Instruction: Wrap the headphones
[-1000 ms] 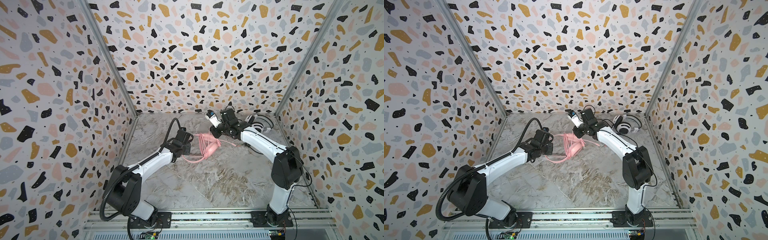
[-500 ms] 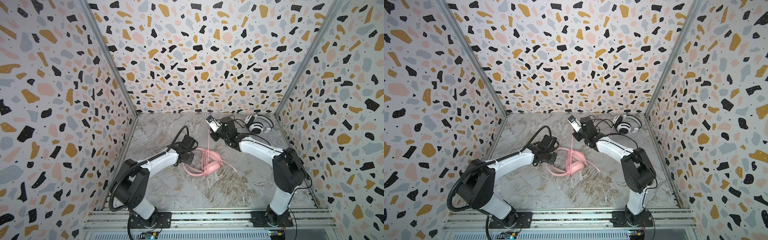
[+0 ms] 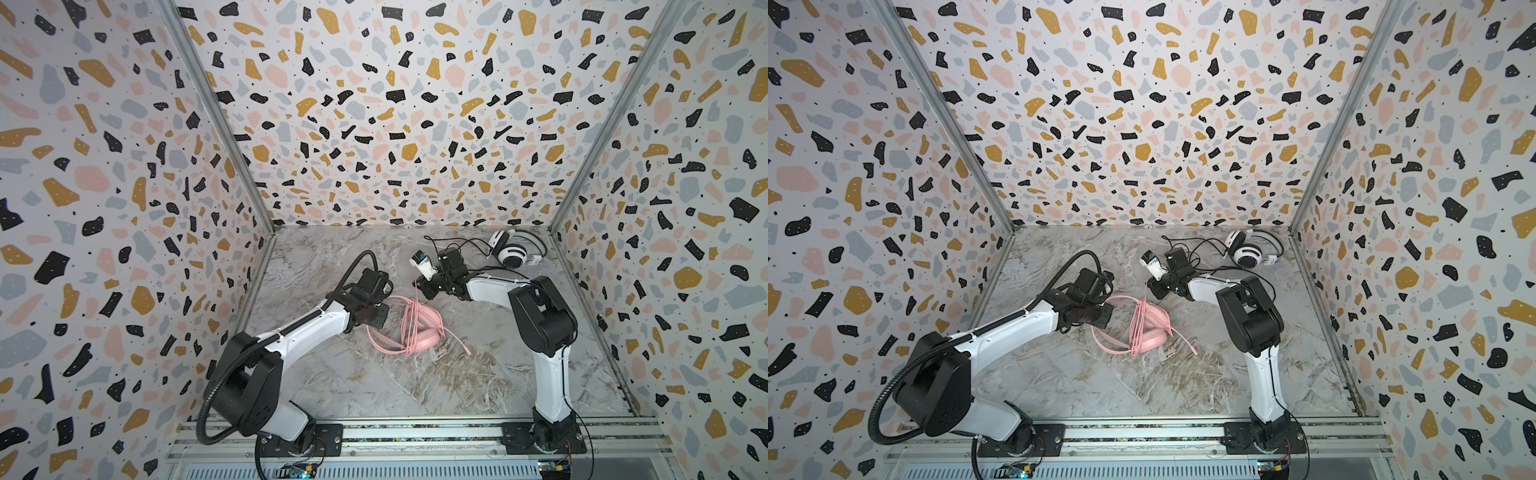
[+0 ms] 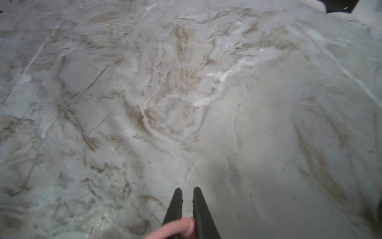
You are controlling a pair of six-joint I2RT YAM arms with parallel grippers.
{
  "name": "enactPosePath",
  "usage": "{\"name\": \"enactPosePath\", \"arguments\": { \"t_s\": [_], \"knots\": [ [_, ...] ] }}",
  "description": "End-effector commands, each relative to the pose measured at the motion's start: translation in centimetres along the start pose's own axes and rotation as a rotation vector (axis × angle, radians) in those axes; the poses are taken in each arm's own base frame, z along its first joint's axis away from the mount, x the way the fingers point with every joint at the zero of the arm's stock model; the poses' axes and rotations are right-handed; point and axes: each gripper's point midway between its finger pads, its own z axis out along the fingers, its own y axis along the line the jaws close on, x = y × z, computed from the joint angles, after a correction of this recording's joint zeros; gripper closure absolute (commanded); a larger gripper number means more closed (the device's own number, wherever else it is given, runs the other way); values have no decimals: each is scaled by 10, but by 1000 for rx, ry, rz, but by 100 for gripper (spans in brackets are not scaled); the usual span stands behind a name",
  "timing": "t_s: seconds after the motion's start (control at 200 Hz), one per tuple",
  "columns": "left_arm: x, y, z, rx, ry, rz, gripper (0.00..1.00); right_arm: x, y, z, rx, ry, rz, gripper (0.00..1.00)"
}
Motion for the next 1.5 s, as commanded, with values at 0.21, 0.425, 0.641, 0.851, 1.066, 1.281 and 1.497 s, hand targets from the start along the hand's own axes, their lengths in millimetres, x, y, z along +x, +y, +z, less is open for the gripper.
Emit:
{"name": "enactPosePath", "arguments": {
  "t_s": [0.21, 0.425, 0.641, 0.851, 1.066, 1.281, 1.497],
  "knots": [
    [-23, -36, -40, 224, -156, 35, 100, -24, 14, -52, -255, -136, 132, 62],
    [-30, -49, -47, 441, -163, -20, 100, -21, 14, -83, -308, -108, 242, 55],
    [-51, -36, -62, 572, -247, -129, 100, -20, 21, -108, -377, -129, 331, 34],
    [-61, -42, -69, 644, -280, -157, 100, -13, 14, -112, -399, -145, 377, 9],
    [-68, -10, -61, 534, -308, -269, 100, -7, -5, -131, -307, -206, 454, 7],
    [-67, 30, -55, 412, -347, -396, 100, 35, -44, -151, -46, -194, 568, 7],
    [-58, 75, -36, 251, -346, -571, 100, 70, -35, -167, 85, -233, 671, 9]
  ]
}}
